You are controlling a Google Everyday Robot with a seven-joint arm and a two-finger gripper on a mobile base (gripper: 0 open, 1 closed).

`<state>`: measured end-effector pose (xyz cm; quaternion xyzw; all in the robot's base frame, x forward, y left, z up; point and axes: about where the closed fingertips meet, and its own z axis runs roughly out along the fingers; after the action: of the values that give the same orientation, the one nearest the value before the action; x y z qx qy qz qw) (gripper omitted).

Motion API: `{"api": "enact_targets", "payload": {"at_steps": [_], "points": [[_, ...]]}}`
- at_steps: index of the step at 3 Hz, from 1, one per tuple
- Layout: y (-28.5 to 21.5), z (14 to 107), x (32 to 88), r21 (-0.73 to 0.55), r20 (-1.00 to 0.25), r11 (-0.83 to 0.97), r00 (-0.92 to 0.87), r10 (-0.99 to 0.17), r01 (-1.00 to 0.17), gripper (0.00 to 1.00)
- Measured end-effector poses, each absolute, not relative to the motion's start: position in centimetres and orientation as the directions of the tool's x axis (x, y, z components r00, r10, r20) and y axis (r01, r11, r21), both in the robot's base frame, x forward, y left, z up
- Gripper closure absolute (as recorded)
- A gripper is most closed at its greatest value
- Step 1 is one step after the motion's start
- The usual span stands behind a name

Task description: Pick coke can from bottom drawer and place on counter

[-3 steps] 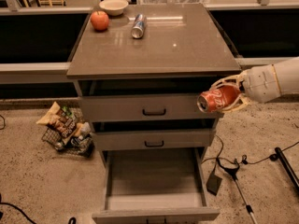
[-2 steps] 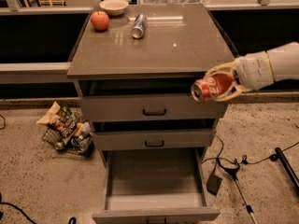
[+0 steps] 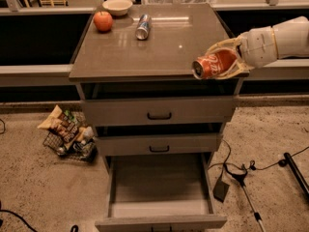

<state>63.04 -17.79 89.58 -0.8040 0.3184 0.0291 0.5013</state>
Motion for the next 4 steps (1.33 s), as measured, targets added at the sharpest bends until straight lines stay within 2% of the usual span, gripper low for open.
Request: {"api": "enact_targets", "payload": {"at_steps": [2, 4], "points": [[-17.2, 89.5, 64.4, -0.788, -0.393, -0.243, 0.766, -0.508, -0.566, 1.0], [-16.7, 92.5, 70.8, -0.743, -0.512, -0.073, 0.635, -0.579, -0.665, 1.0]]}}
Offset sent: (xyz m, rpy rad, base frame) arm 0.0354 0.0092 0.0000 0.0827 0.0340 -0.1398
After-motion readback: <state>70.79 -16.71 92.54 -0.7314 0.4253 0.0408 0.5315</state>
